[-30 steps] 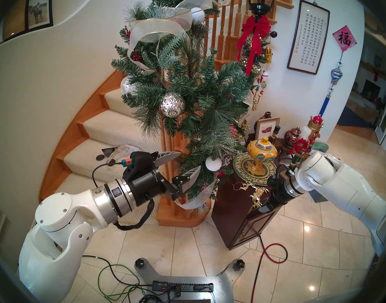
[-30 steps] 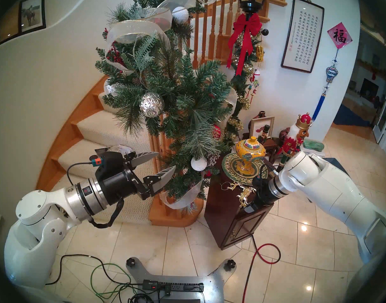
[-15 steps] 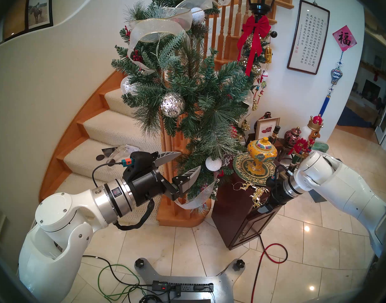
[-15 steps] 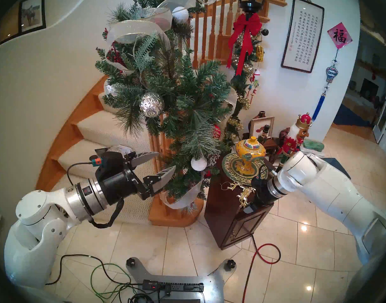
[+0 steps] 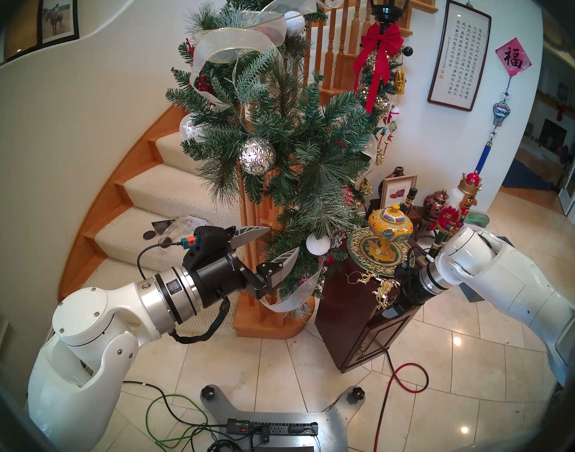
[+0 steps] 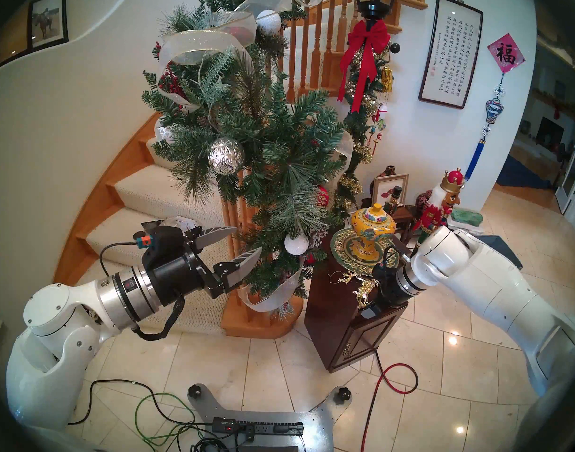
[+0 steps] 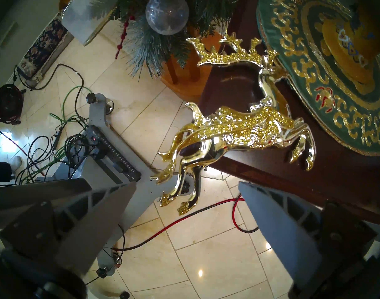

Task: Hang the ornament onto the Christmas-tree-style decoration

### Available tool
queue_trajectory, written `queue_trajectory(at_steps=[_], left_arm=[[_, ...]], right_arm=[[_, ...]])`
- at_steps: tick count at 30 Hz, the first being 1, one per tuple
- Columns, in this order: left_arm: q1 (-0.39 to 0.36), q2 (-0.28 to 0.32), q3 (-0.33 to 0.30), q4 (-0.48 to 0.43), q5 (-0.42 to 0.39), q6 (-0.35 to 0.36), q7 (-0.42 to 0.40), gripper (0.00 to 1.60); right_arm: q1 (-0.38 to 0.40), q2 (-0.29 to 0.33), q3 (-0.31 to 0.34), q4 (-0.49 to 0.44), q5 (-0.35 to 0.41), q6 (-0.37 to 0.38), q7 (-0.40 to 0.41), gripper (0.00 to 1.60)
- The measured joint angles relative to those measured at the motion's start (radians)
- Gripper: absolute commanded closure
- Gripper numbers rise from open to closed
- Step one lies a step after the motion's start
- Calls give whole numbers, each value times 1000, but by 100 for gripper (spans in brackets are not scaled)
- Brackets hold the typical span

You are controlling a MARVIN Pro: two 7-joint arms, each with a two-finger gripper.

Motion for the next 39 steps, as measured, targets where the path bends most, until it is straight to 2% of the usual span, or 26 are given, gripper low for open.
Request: queue_trajectory(at_steps=[39], left_arm=[[0,0,0,0,0,0,0,0]], right_arm=[[0,-13,2,11,-28,3,3,0]])
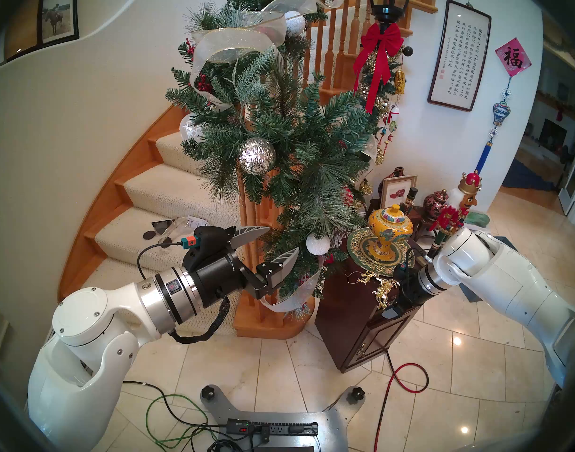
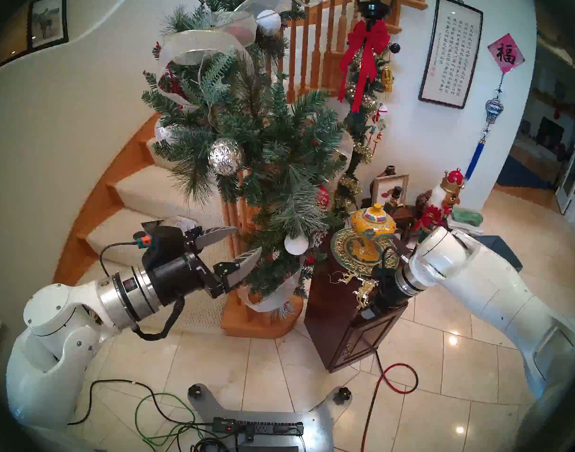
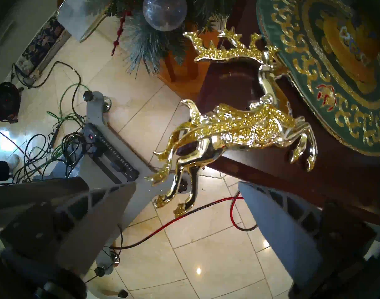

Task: Hang the ornament onto the Christmas-tree-style decoration

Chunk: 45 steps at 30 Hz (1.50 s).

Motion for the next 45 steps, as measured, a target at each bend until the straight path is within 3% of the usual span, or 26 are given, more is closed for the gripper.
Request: queue_trajectory(at_steps=[45], left_arm=[[0,0,0,0,0,0,0,0]], right_arm=[[13,-16,-5,36,-11,7,11,0]])
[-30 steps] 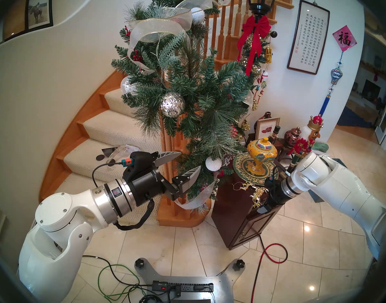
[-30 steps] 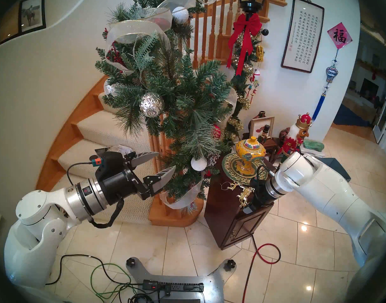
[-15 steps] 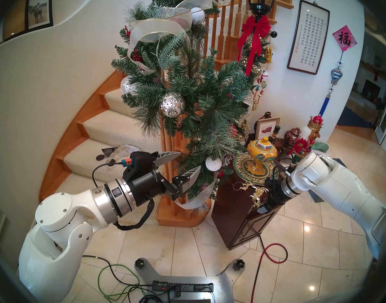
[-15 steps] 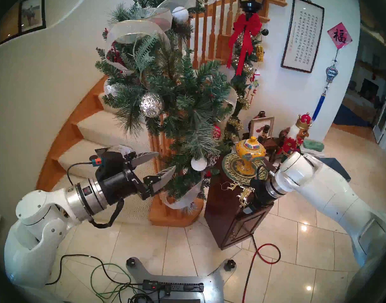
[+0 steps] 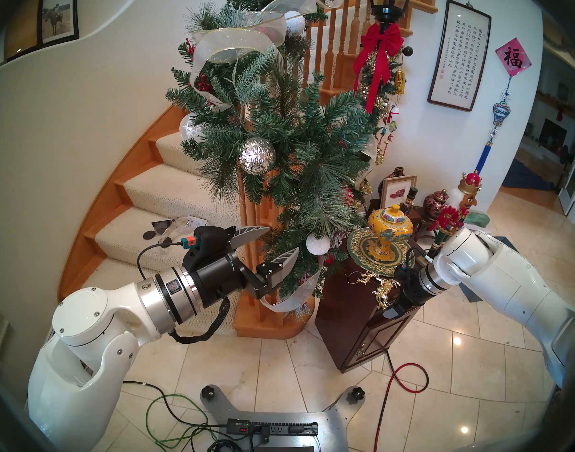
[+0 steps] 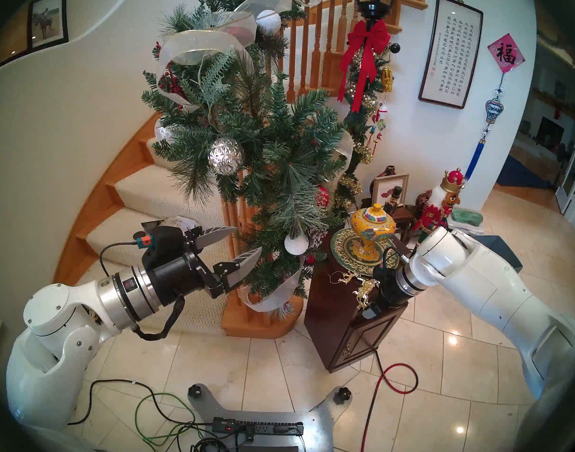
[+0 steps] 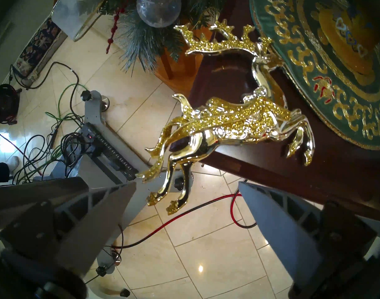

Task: Hang the ornament onto the Christmas-tree-style decoration

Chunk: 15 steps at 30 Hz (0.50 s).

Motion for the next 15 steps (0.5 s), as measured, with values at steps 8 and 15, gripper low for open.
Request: queue_trajectory(at_steps=[8,15], left_arm=[[0,0,0,0,0,0,0,0],[0,0,0,0,0,0,0,0]], right_arm=[[6,-10,-2,15,-9,-2,12,0],[8,-16,-3,19,-20,-3,18,0]])
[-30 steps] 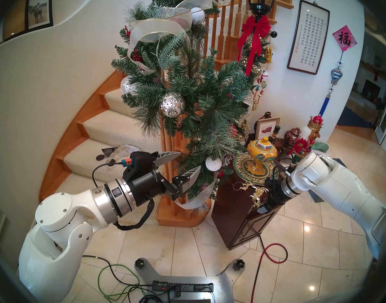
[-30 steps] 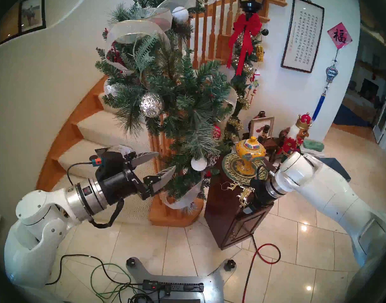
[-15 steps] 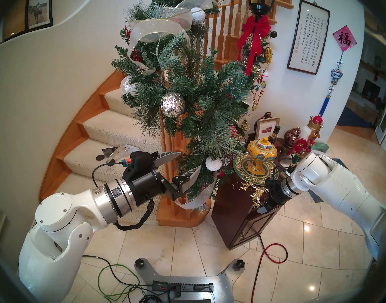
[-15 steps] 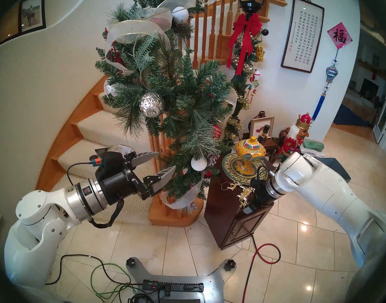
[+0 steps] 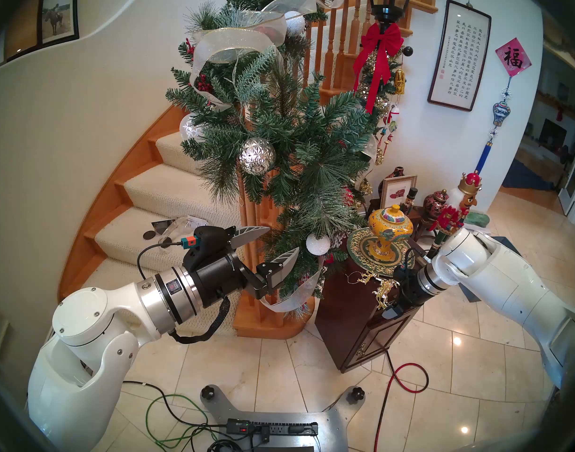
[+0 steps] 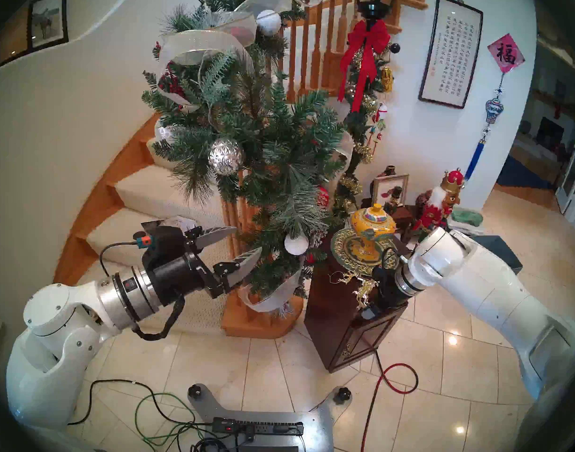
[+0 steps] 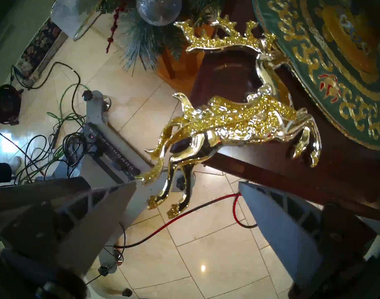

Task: Hang the ornament onto the Christmas-tree-style decoration

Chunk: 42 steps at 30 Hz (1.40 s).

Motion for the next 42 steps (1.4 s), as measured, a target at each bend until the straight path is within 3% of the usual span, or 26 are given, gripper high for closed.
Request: queue_trajectory(at_steps=[22,32,42], left_arm=[[0,0,0,0,0,0,0,0],[0,0,0,0,0,0,0,0],[0,0,0,0,0,0,0,0]], right_arm=[[0,-5,2,7,-17,-8,3,5],[-1,-5,3,7,-12,-8,-1,28],[-1,-4,2,6,-6,-8,-6,40]])
